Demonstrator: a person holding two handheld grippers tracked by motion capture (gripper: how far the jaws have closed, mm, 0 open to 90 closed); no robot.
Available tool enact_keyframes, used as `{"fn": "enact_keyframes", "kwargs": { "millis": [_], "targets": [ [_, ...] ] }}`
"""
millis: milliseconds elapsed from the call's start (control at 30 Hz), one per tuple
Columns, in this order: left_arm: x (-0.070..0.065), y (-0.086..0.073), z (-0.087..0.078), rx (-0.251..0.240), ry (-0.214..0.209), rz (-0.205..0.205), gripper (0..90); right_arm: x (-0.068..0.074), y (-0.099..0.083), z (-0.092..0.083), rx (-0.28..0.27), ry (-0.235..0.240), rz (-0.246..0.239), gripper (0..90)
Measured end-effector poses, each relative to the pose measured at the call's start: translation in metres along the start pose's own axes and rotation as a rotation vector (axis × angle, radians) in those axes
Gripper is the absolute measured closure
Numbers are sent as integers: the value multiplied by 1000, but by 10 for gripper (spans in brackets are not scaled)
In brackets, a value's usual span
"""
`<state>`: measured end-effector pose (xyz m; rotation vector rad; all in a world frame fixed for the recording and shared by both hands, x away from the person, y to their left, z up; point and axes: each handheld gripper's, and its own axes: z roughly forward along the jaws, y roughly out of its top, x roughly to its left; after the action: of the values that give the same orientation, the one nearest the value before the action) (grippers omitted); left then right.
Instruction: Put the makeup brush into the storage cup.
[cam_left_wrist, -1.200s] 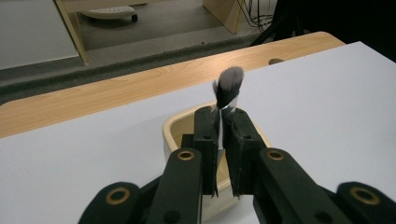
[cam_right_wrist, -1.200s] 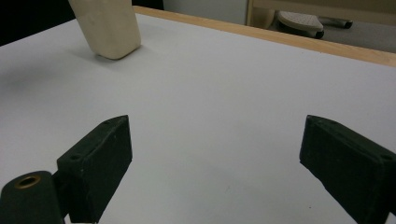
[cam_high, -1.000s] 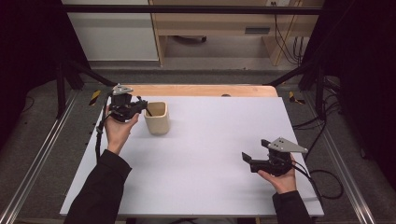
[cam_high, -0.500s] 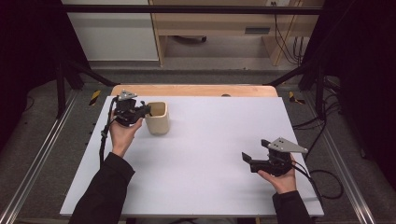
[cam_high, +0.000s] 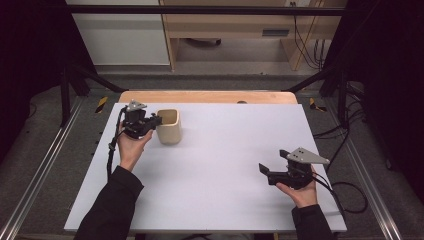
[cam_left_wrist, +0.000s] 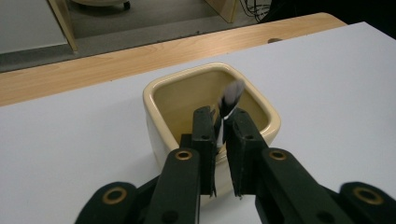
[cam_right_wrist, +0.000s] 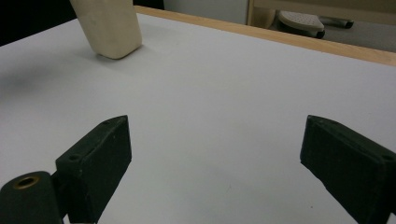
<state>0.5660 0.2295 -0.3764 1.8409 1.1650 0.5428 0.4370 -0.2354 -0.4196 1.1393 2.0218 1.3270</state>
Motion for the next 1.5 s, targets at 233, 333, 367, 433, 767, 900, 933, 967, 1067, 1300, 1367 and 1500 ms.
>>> {"fn": "enact_keyframes", "kwargs": {
  "millis": [233,333,367,433,767,900,933,967,1067,1300,1367,1500],
  "targets": [
    [2,-2,-15,-26,3,-12,646,0,0,-1,0,1,-1,90],
    [3,-3,-23,-50,4,-23,566,0,0,-1,-3,3,-1,89],
    [4,-3,-26,-57,0,-21,546,0,0,-1,-4,1,-4,89],
    [4,-4,-31,-66,-2,-19,504,0,0,-2,-5,0,-4,88],
    [-2,-19,-56,-94,-36,16,348,1,0,-4,-13,2,-3,87],
    [-7,-28,-66,-107,-53,27,316,1,0,-5,-19,5,-4,87],
    [-9,-30,-68,-107,-54,33,309,1,0,-5,-20,6,0,87],
    [-10,-32,-69,-111,-56,35,300,1,0,-5,-20,7,1,87],
    [-14,-39,-74,-117,-70,42,277,1,0,-6,-24,8,0,87],
    [-20,-56,-84,-135,-95,55,226,1,0,-8,-40,10,-3,85],
    [-21,-59,-86,-140,-96,60,212,1,0,-9,-40,12,-1,84],
    [-25,-67,-91,-150,-95,72,184,2,0,-9,-45,10,1,83]
  ]
}}
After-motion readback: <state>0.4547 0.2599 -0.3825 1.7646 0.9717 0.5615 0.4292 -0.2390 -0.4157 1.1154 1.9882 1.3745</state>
